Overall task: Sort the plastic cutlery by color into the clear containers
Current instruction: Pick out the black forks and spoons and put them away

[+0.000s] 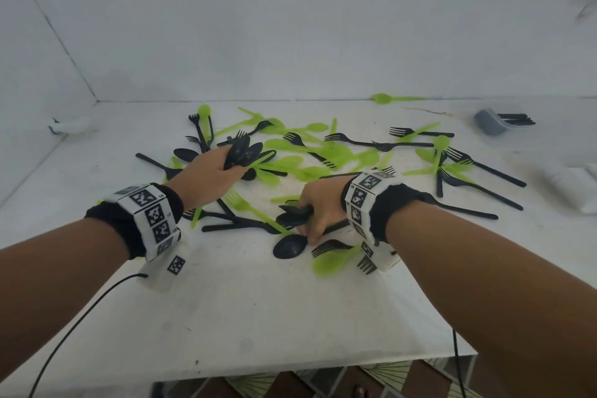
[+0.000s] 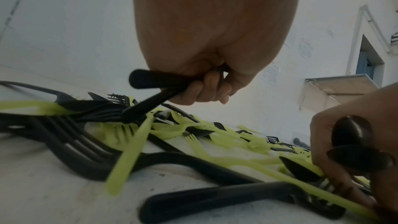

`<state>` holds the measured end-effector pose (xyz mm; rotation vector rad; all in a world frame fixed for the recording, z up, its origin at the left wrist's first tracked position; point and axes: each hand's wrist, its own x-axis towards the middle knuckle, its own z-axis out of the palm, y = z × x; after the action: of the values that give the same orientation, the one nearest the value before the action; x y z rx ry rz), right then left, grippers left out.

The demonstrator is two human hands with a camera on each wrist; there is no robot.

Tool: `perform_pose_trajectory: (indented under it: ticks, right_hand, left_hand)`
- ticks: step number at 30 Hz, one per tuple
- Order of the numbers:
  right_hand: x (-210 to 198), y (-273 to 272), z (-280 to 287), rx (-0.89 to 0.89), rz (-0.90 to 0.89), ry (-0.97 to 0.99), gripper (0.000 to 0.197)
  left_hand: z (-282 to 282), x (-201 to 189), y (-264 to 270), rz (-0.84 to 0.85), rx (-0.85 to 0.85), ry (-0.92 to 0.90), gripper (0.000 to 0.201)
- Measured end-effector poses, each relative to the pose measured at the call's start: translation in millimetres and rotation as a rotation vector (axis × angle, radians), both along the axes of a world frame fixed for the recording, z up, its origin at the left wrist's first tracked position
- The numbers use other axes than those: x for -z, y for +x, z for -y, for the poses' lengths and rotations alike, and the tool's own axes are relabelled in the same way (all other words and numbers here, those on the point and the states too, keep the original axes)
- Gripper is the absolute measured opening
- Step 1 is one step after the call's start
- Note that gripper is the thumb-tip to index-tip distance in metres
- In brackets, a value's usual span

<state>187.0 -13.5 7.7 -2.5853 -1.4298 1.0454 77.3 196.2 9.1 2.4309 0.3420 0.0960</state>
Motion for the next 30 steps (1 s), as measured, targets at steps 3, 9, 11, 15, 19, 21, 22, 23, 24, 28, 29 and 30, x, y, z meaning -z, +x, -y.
perform_pose_trajectory:
  ticks: [3, 9, 11, 15, 19, 21, 22, 23, 24, 28, 29, 30]
  right_hand:
    - [1, 3, -1, 0.074, -0.049, 0.128, 0.015]
    - [-10, 7, -18, 0.362, -0.203, 0.514, 0.015]
    - [-9, 10, -30, 0.432, -0.122, 0.641, 0.014]
    - [5, 22, -54, 0.472, 0.072, 0.696, 0.014]
    - [18, 30, -81, 0.361, 0.144, 0.531, 0.015]
    - [23, 30, -93, 0.317, 0.179, 0.481, 0.019]
    - [26, 29, -99, 0.298, 0.196, 0.451, 0.021]
    - [28, 29, -105, 0.281, 0.208, 0.416, 0.022]
    - [29, 29, -110, 0.27, 0.221, 0.38, 0.023]
    - [37, 32, -123, 0.319, 0.261, 0.31, 0.038]
    - [38, 32, -125, 0.32, 0.264, 0.299, 0.039]
    - [38, 32, -127, 0.319, 0.262, 0.289, 0.037]
  left_hand:
    - [-4, -3, 0, 0.014, -0.028, -0.033, 0.017]
    - [-21, -10, -4, 0.093, -0.157, -0.055, 0.018]
    - [-31, -9, -8, 0.081, -0.183, -0.056, 0.012]
    - [-49, -7, -21, 0.013, -0.184, -0.004, 0.015]
    - [-66, -6, -43, -0.056, -0.18, 0.111, 0.021]
    - [-79, -5, -53, -0.041, -0.238, 0.102, 0.017]
    - [-87, -4, -58, -0.022, -0.27, 0.066, 0.017]
    - [-94, -3, -63, -0.004, -0.295, 0.044, 0.02]
    - [-99, -3, -68, 0.0, -0.311, 0.048, 0.023]
    - [-109, 0, -78, -0.043, -0.328, 0.117, 0.031]
    - [-109, 2, -79, -0.038, -0.331, 0.127, 0.032]
    - [-110, 4, -80, -0.033, -0.332, 0.139, 0.031]
